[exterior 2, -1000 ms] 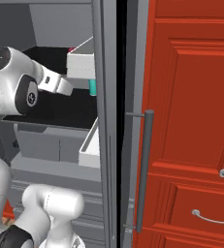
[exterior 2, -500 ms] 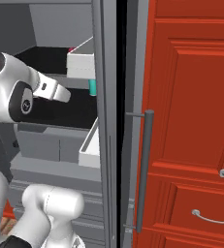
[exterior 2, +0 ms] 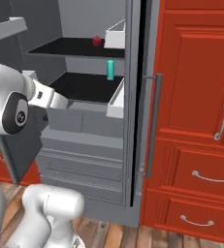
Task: Pick the two apples from the fridge and place them on the plate next to the blender to make a fruit smoothie.
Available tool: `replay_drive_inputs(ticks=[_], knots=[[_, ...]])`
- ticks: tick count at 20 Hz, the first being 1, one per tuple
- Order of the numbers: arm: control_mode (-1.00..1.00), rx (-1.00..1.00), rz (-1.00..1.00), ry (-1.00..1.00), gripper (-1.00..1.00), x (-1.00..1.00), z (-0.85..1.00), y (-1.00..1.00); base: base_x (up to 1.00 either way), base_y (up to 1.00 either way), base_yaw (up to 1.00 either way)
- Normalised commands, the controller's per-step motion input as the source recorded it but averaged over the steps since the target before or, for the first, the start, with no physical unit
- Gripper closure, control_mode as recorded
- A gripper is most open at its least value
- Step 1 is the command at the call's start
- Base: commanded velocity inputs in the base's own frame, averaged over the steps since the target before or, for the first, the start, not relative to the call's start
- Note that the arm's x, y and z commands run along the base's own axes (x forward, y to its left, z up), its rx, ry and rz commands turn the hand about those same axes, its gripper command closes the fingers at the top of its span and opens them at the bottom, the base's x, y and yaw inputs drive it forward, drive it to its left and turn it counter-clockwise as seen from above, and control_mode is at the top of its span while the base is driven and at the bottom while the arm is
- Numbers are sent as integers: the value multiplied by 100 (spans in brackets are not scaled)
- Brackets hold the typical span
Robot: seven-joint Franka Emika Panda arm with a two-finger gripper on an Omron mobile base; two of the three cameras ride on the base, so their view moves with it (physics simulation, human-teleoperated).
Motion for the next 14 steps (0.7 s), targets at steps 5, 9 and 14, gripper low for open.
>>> replay_drive_inputs(ticks=[5, 9, 14], knots=[[100, 0, 0, 0, 100, 0, 0, 0, -75, 19, 44], [100, 0, 0, 0, 100, 0, 0, 0, -68, 0, 66], [100, 0, 0, 0, 100, 0, 0, 0, -58, 9, 69]])
